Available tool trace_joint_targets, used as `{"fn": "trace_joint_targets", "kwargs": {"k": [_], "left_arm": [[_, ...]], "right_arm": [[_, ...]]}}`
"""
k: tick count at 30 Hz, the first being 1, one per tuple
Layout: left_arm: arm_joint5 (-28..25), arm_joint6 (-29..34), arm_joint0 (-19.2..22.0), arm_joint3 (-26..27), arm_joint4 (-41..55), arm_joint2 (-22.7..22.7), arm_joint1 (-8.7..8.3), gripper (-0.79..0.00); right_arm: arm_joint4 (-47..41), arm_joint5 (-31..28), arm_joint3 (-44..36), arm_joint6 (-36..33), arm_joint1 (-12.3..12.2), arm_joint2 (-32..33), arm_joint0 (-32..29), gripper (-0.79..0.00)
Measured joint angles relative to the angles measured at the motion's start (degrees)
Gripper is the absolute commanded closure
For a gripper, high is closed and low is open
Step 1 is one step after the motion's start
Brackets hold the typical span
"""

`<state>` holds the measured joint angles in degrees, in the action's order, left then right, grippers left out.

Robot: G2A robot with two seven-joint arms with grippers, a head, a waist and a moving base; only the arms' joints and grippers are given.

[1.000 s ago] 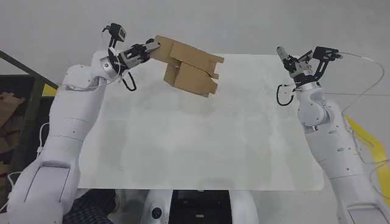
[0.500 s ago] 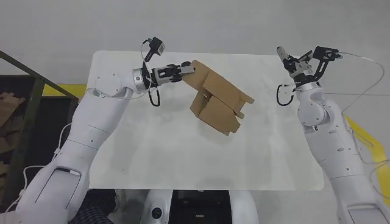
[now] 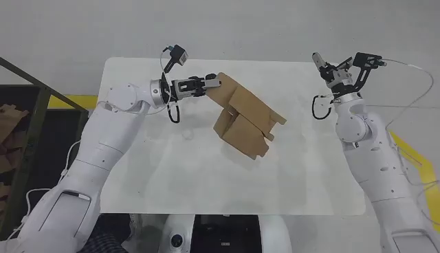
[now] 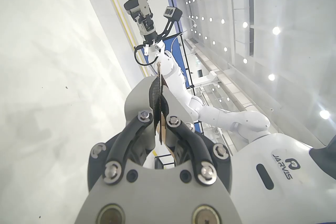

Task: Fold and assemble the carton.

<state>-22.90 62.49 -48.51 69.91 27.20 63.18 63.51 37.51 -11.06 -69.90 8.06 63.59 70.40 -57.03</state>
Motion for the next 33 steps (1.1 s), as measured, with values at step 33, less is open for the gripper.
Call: {"fn": "trace_joint_targets", "kwargs": {"k": [33], "left_arm": [[0.0, 0.0, 0.0, 0.0, 0.0, 0.0, 0.0, 0.0]], "right_arm": [[-27.6, -11.8, -8.6, -32.9, -0.8, 4.8, -7.9, -0.785]]}}
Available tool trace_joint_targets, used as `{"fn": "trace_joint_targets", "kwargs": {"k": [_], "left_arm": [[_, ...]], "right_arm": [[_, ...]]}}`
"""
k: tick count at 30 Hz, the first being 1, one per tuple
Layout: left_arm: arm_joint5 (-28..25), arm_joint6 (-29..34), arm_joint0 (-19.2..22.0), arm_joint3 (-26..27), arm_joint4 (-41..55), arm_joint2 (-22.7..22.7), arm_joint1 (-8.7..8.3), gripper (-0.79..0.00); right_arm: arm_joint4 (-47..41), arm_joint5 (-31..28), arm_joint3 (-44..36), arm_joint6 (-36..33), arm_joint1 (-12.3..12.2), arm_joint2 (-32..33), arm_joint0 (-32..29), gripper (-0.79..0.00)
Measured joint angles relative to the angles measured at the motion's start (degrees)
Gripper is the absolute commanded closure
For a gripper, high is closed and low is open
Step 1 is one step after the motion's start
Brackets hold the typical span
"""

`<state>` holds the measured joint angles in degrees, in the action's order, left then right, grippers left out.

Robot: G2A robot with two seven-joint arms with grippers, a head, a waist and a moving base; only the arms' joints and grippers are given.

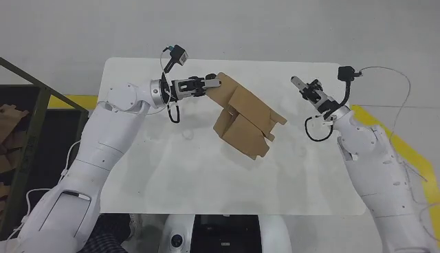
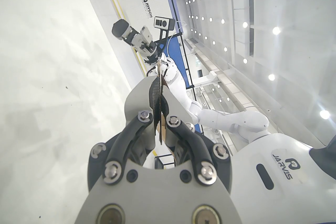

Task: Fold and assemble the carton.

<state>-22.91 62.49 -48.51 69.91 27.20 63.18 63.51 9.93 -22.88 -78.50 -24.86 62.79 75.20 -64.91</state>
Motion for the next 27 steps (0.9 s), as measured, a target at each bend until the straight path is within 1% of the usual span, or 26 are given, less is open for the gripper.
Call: {"fn": "trace_joint_targets", "kwargs": {"k": [2, 5, 11, 22, 23, 26, 27], "left_arm": [[0.0, 0.0, 0.0, 0.0, 0.0, 0.0, 0.0, 0.0], [0.0, 0.0, 0.0, 0.0, 0.0, 0.0, 0.0, 0.0], [0.0, 0.0, 0.0, 0.0, 0.0, 0.0, 0.0, 0.0], [0.0, 0.0, 0.0, 0.0, 0.0, 0.0, 0.0, 0.0], [0.0, 0.0, 0.0, 0.0, 0.0, 0.0, 0.0, 0.0], [0.0, 0.0, 0.0, 0.0, 0.0, 0.0, 0.0, 0.0], [0.0, 0.0, 0.0, 0.0, 0.0, 0.0, 0.0, 0.0]], "right_arm": [[-6.3, -2.1, 1.1, -7.4, -0.3, 1.0, 0.1, -0.785], [-12.3, -4.0, 3.1, -15.2, -0.6, 1.6, 0.8, -0.785], [-22.4, -9.2, 5.8, -25.3, -0.4, -0.2, 2.2, -0.785], [-29.1, -13.1, 5.7, -33.5, 0.2, -4.5, 3.7, -0.785], [-30.0, -13.2, 5.7, -34.3, 0.3, -4.9, 3.8, -0.773], [-32.3, -13.4, 6.4, -36.0, 0.4, -5.8, 4.2, -0.539], [-32.6, -13.4, 6.7, -36.3, 0.4, -6.0, 4.4, -0.406]]}}
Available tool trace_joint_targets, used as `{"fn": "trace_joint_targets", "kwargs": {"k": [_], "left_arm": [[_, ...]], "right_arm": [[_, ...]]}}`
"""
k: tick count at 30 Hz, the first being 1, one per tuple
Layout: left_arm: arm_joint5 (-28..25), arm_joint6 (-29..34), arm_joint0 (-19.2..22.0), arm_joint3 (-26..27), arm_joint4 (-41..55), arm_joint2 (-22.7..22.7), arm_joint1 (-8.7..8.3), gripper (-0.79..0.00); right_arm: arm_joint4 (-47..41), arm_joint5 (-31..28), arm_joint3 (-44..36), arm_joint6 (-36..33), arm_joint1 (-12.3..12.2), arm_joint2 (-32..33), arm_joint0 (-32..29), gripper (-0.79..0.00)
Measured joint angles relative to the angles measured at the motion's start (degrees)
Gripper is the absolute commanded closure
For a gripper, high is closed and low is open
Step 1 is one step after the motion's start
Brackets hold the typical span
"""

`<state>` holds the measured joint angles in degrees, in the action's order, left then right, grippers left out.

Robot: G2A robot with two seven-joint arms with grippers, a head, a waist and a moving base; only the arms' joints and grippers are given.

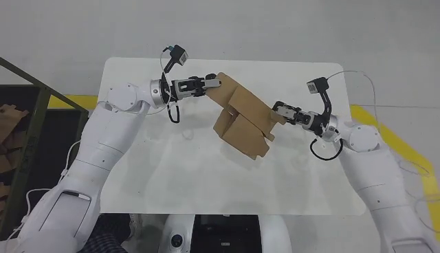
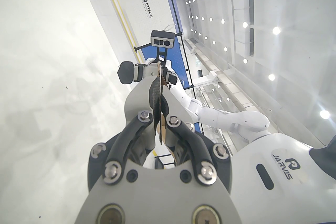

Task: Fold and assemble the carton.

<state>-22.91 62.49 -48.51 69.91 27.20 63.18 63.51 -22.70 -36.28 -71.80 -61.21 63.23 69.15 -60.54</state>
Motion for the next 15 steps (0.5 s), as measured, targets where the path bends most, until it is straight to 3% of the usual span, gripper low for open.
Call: {"fn": "trace_joint_targets", "kwargs": {"k": [6, 13, 15], "left_arm": [[0.0, 0.0, 0.0, 0.0, 0.0, 0.0, 0.0, 0.0], [0.0, 0.0, 0.0, 0.0, 0.0, 0.0, 0.0, 0.0], [0.0, 0.0, 0.0, 0.0, 0.0, 0.0, 0.0, 0.0]], "right_arm": [[-3.9, -0.5, 1.8, -2.9, 0.3, -1.3, 1.3, -0.271], [-4.8, -1.3, 3.4, -5.4, 0.4, -2.2, 2.5, 0.0], [-5.6, -1.0, 3.1, -5.9, 0.4, -2.7, 2.7, 0.0]]}}
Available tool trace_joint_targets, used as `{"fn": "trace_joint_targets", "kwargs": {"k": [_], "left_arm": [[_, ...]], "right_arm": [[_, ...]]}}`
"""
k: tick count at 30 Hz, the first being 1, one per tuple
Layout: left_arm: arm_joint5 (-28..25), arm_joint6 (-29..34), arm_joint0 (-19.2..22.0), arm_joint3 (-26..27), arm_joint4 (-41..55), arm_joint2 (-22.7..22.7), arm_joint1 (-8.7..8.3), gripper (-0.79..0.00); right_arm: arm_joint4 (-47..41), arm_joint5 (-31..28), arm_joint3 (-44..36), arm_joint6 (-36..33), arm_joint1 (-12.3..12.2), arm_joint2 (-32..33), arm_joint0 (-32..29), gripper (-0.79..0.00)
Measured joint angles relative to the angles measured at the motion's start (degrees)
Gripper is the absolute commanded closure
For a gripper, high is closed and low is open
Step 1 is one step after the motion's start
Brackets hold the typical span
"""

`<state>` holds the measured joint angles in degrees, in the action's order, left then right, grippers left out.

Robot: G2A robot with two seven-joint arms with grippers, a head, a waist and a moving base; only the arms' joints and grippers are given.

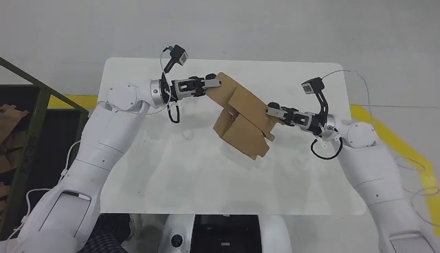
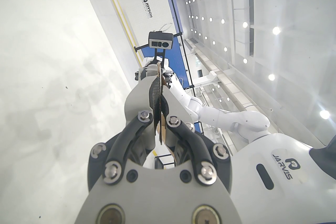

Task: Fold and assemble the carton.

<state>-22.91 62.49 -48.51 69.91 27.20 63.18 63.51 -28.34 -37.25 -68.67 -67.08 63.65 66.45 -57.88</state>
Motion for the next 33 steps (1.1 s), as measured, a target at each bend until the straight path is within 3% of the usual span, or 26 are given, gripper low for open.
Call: {"fn": "trace_joint_targets", "kwargs": {"k": [3, 4, 5, 6, 21, 26, 33], "left_arm": [[0.0, 0.0, 0.0, 0.0, 0.0, 0.0, 0.0, 0.0], [0.0, 0.0, 0.0, 0.0, 0.0, 0.0, 0.0, -0.24], [0.0, 0.0, 0.0, 0.0, 0.0, 0.0, 0.0, -0.674], [0.0, 0.0, 0.0, 0.0, 0.0, 0.0, 0.0, -0.785], [0.0, 0.0, 0.0, 0.0, 0.0, 0.0, 0.0, -0.785], [0.0, 0.0, 0.0, 0.0, 0.0, 0.0, 0.0, -0.785], [0.0, 0.0, 0.0, 0.0, 0.0, 0.0, 0.0, -0.785]], "right_arm": [[-0.4, 0.5, -0.7, -0.4, -0.1, -0.6, 0.0, 0.0], [-0.5, 0.6, -0.9, -0.5, -0.2, -0.7, 0.0, 0.0], [-0.7, 0.7, -1.0, -0.7, -0.3, -0.9, 0.0, 0.0], [-0.9, 0.8, -1.1, -0.8, -0.3, -1.0, 0.0, 0.0], [-6.9, 1.8, 1.2, -1.2, -1.4, 0.3, -0.5, 0.0], [-2.9, 1.7, 1.0, 8.2, -1.5, 2.1, -1.7, 0.0], [4.3, 12.0, -9.1, 24.2, -1.7, 4.0, -6.1, 0.0]]}}
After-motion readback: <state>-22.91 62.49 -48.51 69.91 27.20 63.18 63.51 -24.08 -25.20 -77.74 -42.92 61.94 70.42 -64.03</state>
